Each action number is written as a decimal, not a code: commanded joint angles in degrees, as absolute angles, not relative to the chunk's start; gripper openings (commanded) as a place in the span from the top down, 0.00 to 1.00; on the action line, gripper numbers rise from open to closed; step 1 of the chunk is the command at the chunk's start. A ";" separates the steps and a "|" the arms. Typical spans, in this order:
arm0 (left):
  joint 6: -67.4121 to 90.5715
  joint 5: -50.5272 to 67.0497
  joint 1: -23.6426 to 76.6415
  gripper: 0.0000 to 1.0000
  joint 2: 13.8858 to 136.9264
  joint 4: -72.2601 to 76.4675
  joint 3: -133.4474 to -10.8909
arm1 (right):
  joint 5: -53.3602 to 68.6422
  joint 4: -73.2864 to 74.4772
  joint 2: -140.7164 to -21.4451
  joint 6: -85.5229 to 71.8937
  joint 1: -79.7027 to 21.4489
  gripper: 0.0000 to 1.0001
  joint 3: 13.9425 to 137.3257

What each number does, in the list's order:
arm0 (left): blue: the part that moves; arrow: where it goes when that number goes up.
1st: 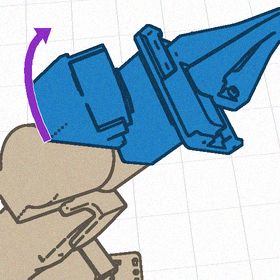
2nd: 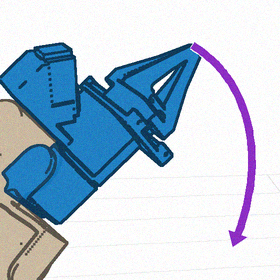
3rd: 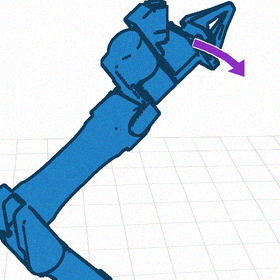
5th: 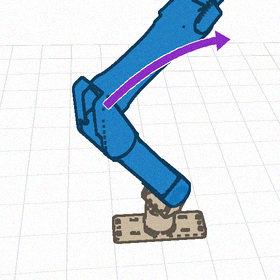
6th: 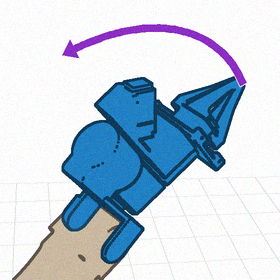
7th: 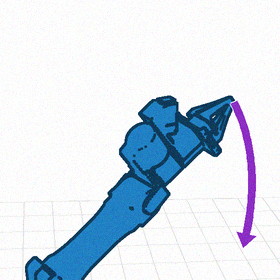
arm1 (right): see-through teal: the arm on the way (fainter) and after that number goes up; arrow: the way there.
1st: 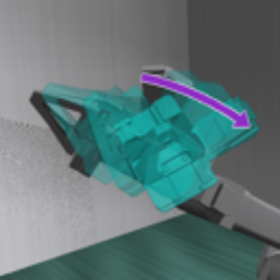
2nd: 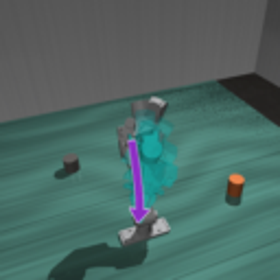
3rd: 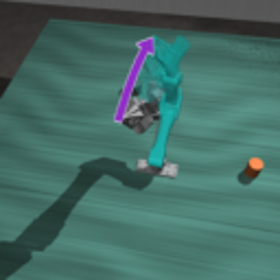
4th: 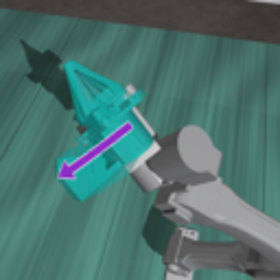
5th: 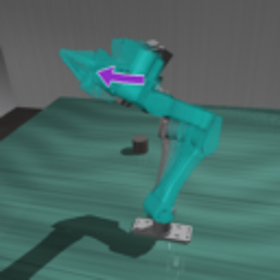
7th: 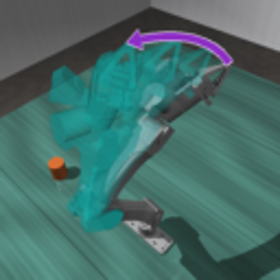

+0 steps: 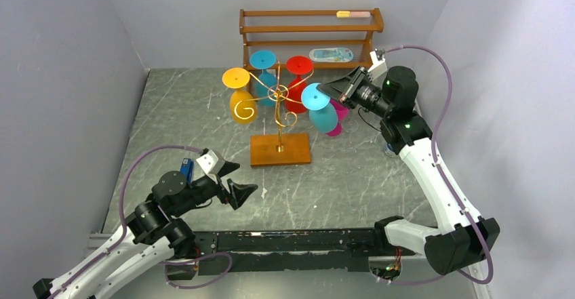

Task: Take the wine glass off the wine glass rack
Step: Pick up the wine glass from the wine rack.

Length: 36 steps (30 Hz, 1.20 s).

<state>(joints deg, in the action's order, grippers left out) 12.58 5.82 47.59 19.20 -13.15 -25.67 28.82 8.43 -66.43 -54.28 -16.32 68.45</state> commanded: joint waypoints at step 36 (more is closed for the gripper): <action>11.73 6.69 47.15 0.03 18.82 -11.50 -26.11 | 24.31 5.56 -72.40 -54.21 -19.84 1.00 73.39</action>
